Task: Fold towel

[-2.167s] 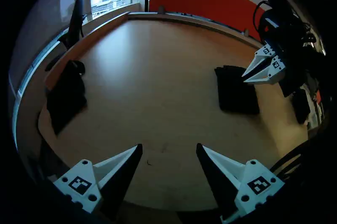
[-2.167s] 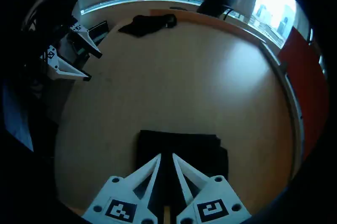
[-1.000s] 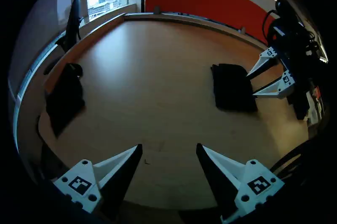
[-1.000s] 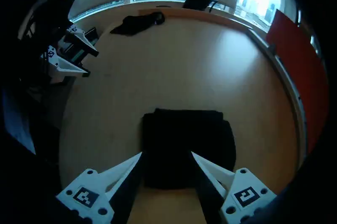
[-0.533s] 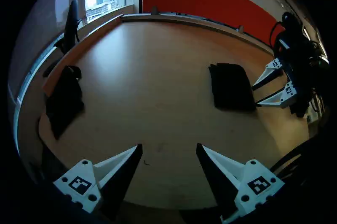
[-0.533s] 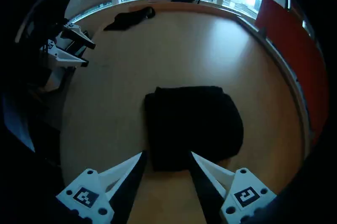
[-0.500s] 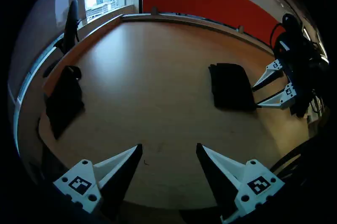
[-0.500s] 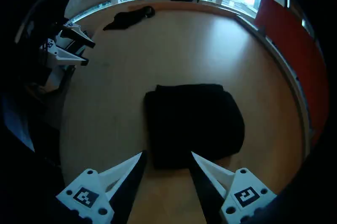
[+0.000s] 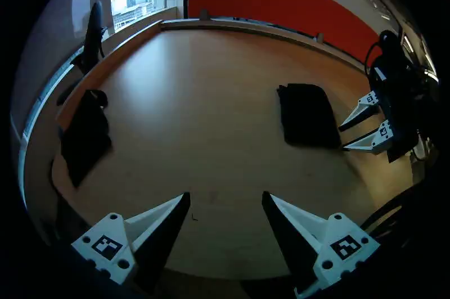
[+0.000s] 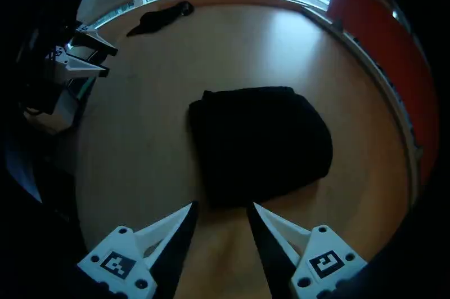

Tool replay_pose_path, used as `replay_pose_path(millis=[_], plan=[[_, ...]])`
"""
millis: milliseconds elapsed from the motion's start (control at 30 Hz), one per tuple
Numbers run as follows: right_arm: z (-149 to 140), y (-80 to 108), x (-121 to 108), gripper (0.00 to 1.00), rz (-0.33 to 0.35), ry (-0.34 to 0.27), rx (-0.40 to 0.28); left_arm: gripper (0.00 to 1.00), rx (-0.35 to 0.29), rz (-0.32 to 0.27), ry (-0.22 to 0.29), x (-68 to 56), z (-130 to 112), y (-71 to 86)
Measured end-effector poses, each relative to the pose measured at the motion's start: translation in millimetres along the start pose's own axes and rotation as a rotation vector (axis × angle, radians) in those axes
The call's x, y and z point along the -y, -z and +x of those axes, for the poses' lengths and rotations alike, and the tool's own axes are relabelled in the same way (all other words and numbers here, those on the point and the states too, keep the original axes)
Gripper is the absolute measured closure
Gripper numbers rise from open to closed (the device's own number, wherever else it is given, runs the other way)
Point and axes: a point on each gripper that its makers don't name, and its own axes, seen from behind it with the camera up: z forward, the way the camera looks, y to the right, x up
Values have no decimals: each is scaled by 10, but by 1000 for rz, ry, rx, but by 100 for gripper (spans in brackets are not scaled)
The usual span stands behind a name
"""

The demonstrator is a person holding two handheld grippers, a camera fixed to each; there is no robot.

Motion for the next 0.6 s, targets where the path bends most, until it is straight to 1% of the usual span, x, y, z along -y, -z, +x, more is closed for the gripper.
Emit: replay_pose_path(millis=[133,267,400,467,600], plan=[[-35,-35,14,37,-9,-15,5,5,-1,-2,0,-8,5,-2],[-63,-71,23,41,-25,-38,8,6,-2,-2,1,-8,6,-4],[-77,-106,13,49,-49,-78,9,5,-1,-2,0,-7,0,-5],[-76,-119,24,49,-54,-97,6,5,-1,-2,-1,-6,-1,-4],[-80,-143,48,51,-71,-116,1,5,-1,-3,-1,-10,3,-9]])
